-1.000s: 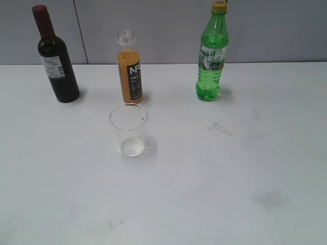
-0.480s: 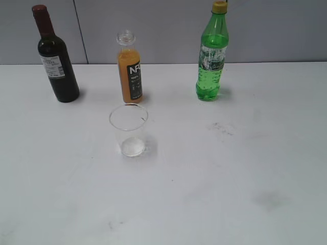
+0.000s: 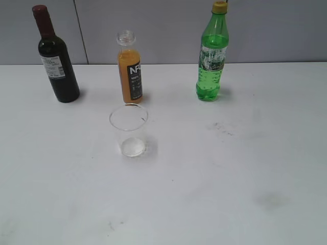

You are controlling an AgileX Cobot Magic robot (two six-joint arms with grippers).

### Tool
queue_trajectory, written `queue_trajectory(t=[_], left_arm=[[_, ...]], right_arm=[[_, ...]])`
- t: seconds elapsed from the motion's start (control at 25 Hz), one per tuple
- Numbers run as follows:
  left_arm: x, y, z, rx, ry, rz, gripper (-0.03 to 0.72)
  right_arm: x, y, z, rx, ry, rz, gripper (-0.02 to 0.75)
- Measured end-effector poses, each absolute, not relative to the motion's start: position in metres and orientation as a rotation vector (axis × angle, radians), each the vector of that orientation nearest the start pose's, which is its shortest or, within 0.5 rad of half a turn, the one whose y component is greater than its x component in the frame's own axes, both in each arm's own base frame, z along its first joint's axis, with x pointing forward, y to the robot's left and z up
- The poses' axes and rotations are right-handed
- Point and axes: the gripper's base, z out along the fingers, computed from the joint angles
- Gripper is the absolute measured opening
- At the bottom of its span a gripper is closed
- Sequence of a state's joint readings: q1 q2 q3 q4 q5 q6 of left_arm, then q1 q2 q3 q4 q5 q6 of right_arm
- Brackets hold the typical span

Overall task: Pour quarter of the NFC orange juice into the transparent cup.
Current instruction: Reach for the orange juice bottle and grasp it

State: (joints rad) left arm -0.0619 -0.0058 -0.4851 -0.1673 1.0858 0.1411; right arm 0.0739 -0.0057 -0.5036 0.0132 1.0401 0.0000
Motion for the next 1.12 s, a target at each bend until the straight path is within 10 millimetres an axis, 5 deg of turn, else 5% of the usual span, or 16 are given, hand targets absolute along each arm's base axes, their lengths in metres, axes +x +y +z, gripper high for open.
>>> queue_trajectory(t=[1.12], left_arm=[[-0.0066, -0.013, 0.272, 0.219, 2.059, -0.153, 0.569]], right_arm=[[-0.0054, 0.0006, 0.2799, -0.075, 2.014, 0.063, 0.591]])
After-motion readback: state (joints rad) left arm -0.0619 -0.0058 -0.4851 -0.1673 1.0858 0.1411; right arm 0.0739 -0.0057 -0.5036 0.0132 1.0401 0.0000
